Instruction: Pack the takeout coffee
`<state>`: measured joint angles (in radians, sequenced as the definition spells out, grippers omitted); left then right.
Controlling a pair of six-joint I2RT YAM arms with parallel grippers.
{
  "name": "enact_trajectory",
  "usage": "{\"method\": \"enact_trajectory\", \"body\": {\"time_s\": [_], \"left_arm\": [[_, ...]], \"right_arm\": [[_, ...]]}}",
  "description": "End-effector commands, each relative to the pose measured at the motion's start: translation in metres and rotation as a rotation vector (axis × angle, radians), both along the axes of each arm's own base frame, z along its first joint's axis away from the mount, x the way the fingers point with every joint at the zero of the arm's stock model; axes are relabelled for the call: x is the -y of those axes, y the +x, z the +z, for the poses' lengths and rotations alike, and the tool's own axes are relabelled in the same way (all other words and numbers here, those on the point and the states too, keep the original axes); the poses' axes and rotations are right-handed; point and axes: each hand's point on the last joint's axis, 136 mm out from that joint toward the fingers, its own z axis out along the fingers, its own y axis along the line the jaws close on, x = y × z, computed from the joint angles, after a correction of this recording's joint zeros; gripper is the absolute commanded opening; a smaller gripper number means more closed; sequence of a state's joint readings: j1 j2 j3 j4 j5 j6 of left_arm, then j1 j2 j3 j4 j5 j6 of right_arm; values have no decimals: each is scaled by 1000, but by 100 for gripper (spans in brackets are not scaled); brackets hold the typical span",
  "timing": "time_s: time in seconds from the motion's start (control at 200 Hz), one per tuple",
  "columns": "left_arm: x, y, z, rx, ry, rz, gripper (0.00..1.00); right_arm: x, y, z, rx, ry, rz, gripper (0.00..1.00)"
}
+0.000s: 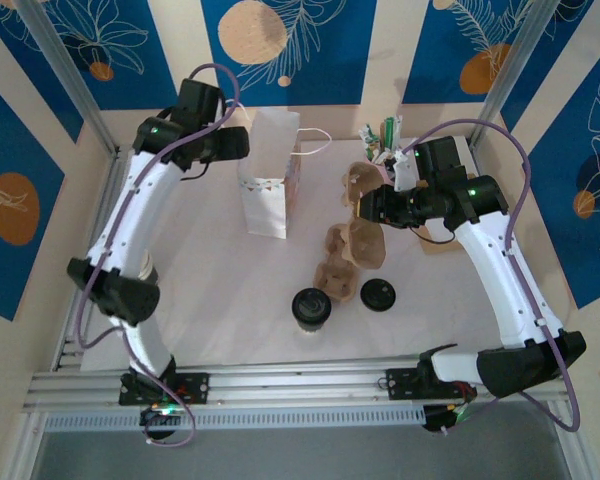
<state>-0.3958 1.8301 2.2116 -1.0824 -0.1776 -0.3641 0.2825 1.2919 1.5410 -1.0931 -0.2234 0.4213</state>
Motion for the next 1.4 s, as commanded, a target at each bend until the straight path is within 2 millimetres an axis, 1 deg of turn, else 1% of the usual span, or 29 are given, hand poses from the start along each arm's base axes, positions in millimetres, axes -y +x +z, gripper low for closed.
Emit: {"method": "enact_trajectory", "body": {"time_s": [0.0,0.065,0.13,0.25,0.375,0.44,0.535,0.61,0.665,0.745,0.845,0.96,1.16,1.395], "left_arm": [[-1,8,-5,-22,84,-21,69],[4,17,-15,-43,88,-25,65],[9,25,-20,-50,78,-33,60],[17,32,-29,-64,61,-43,51],[22,31,-42,-112,38,-48,49],[25,29,-49,-139,30,-54,51],[27,28,-54,-155,16,-57,50],[28,28,-55,-156,6,-57,40],[30,28,-56,-161,-2,-57,31],[31,26,-55,-168,-21,-55,19],[36,20,-56,-190,-51,-59,9],[43,9,-54,-197,-64,-67,2],[52,-17,-45,-193,-131,-54,0],[59,-54,-40,-207,-203,-45,0]], "right_arm": [[0,-5,1,-9,6,-3,36],[1,-6,0,-10,4,-4,36],[1,-7,0,-10,4,-3,36],[3,-7,-1,-13,4,-8,36],[5,-7,-2,-12,8,-13,36],[5,-7,-3,-13,10,-13,36],[6,-7,-4,-16,13,-14,36],[6,-7,-5,-17,15,-13,36],[6,-8,-5,-16,17,-15,36],[6,-8,-3,-13,21,-15,36],[6,-9,2,-4,25,-13,36],[5,-11,8,7,37,-10,36],[0,-13,23,26,86,1,36],[-10,-20,44,48,139,29,36]]}}
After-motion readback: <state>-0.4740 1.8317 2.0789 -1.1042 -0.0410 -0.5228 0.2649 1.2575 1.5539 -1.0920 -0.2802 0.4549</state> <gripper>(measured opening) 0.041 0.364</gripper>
